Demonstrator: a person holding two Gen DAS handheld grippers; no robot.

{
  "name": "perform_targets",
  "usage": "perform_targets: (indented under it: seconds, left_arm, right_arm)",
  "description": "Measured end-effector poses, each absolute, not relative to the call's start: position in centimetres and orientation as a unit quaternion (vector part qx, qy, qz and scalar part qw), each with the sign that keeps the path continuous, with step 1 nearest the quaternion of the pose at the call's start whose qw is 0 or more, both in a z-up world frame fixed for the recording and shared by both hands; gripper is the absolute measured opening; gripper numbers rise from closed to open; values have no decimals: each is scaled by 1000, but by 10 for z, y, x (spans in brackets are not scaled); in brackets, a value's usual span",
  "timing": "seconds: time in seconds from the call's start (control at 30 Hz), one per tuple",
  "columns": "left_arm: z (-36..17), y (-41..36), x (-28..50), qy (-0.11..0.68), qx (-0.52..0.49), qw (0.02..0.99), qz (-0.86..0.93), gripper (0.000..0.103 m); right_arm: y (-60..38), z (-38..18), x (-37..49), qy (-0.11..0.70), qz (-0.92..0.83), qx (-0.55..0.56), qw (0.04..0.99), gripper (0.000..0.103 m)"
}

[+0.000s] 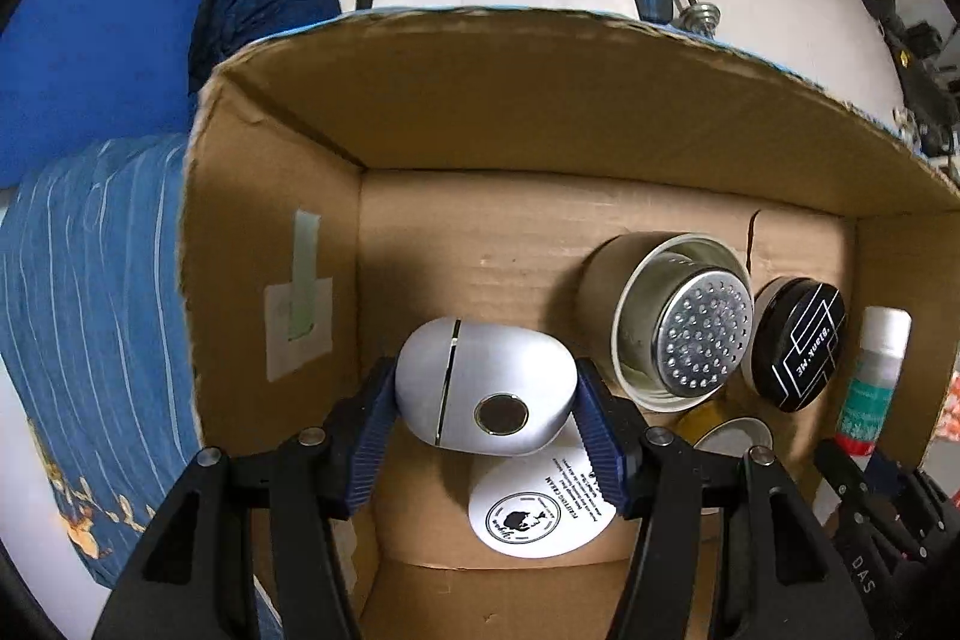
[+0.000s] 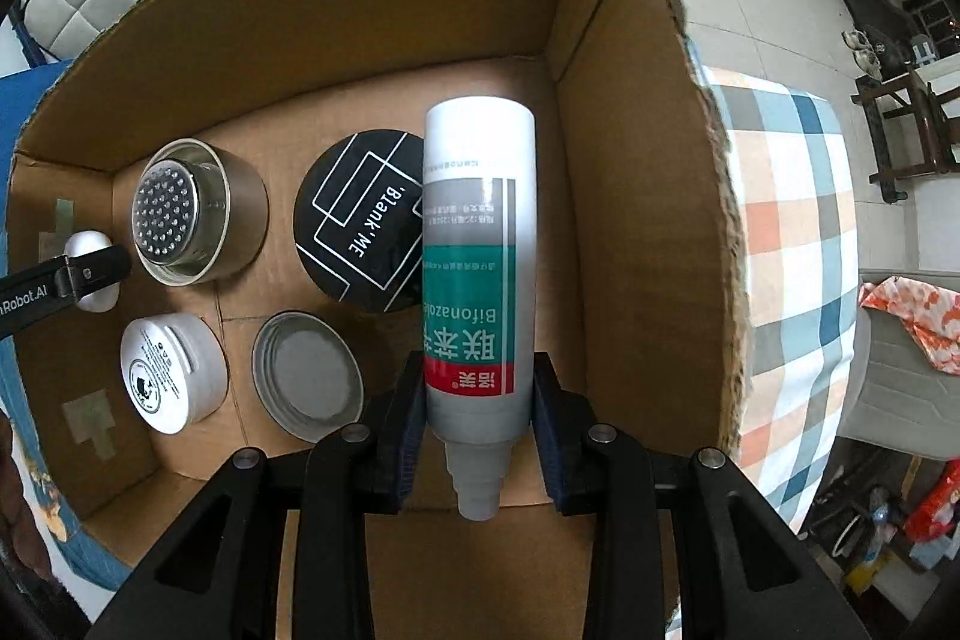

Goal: Organize rigid objects
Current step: 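Lower the case and bottle into the box and open both tools, then withdraw both tools from the box back toward the bed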

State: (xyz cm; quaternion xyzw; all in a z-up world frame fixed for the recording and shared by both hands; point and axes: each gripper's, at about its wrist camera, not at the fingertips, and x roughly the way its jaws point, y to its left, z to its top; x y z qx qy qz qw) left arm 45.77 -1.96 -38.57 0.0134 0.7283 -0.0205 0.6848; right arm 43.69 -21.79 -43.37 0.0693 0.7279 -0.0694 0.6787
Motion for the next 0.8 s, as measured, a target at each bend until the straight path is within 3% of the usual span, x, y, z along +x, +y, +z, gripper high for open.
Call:
perform_targets:
  seconds: [0.27,0.43,0.57,0.7,0.77,0.8]
  left_arm:
    - [-388,-23,461,742,15,670,-14,57]
    - [-375,-18,456,736,7,676,-14,63]
    - [-357,-15,445,722,1,691,-17,63]
    - [-334,-10,427,704,-12,709,-23,80]
    - [-321,-9,414,691,-19,722,-28,80]
    - [-315,-9,408,683,-19,729,-32,87]
  right_arm:
    - [-216,-432,442,729,-76,64,677,39]
    - [-214,-418,433,727,-66,67,680,56]
    - [-212,-409,423,725,-61,68,682,62]
    - [-204,-396,408,721,-48,57,689,74]
    - [-201,-390,399,716,-43,52,695,81]
    - [-198,-385,395,711,-42,51,700,88]
